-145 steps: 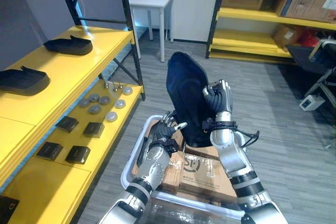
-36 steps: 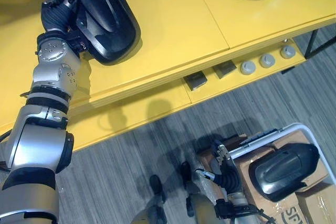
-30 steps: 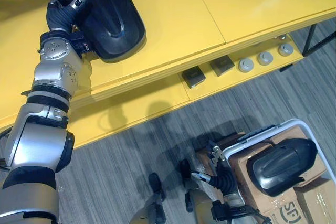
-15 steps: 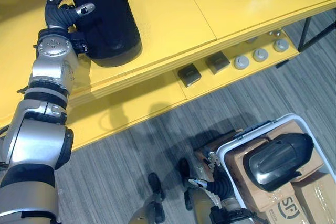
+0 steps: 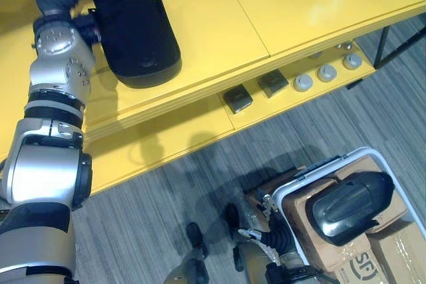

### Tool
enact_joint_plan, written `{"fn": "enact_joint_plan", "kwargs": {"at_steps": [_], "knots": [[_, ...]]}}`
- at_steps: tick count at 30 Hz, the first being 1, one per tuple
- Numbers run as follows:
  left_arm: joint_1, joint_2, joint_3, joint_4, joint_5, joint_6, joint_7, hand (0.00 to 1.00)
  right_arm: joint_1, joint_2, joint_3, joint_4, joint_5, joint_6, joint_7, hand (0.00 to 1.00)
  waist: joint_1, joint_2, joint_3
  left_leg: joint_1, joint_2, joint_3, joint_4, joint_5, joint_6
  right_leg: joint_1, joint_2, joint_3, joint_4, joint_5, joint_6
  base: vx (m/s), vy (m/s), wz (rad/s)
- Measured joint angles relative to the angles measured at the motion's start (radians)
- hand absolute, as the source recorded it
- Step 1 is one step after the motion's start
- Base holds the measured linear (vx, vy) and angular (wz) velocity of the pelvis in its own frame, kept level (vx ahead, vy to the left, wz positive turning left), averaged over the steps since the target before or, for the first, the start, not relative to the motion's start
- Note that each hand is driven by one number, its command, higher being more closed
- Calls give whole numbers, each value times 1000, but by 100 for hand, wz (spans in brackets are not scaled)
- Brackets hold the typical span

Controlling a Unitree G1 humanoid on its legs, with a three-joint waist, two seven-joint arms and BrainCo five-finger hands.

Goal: Walk over and take plastic housings, then place them on the shelf

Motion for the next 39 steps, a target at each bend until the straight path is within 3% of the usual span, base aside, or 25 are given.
{"fn": "enact_joint_plan", "kwargs": {"at_steps": [2,3,5,9,11,15,20,27,35,39], "knots": [[161,-78,77,-227,183,-60,107,100,1,-1,-10,25,0,-1,0,0,0,7,-32,24,-2,-8,-24,2,-3,27,1,-7,-21,0,0,66,46,5],[201,-101,91,-271,221,-68,126,100,1,-1,-13,27,0,-1,0,0,-1,11,-42,27,-2,-12,-28,2,-3,33,1,-12,-27,0,0,73,29,19],[438,-235,118,-456,379,-99,179,100,6,5,-55,33,-1,-12,-1,0,8,33,-80,74,-6,-34,-58,9,-7,87,2,-44,-57,-1,1,92,20,27],[683,-367,124,-598,433,-119,158,100,8,20,-110,34,-1,-17,0,0,25,51,-132,122,-9,-53,-97,18,-10,136,3,-55,-83,-5,2,63,14,14],[839,-449,105,-655,433,-128,115,100,12,20,-130,34,-1,-23,1,0,33,64,-173,148,-10,-57,-111,18,-10,158,3,-62,-84,-14,2,38,21,6],[958,-517,41,-656,433,-128,17,100,20,30,-140,34,-1,-25,17,0,33,72,-223,156,-13,-70,-132,28,-11,162,2,-78,-87,-16,2,-16,9,9],[986,-534,6,-639,418,-128,-64,100,53,41,-148,34,0,-25,40,0,30,74,-233,156,-13,-69,-143,35,-9,157,2,-77,-87,-15,2,-49,2,0],[987,-535,-52,-552,381,-129,-93,100,55,38,-147,69,0,-25,43,0,29,74,-233,150,-12,-49,-142,30,-16,148,4,-51,-98,-7,5,-14,6,-9],[784,-494,-59,-342,350,-126,-88,100,31,34,-135,76,0,-25,35,0,21,72,-229,87,-8,-26,-97,18,-17,89,4,-28,-83,4,5,-30,9,-8],[654,-467,-43,-245,331,-125,-74,100,1,13,-111,76,0,-25,33,0,17,70,-185,67,-5,-17,-63,1,-17,71,4,-15,-62,4,5,-78,26,-10]]}}
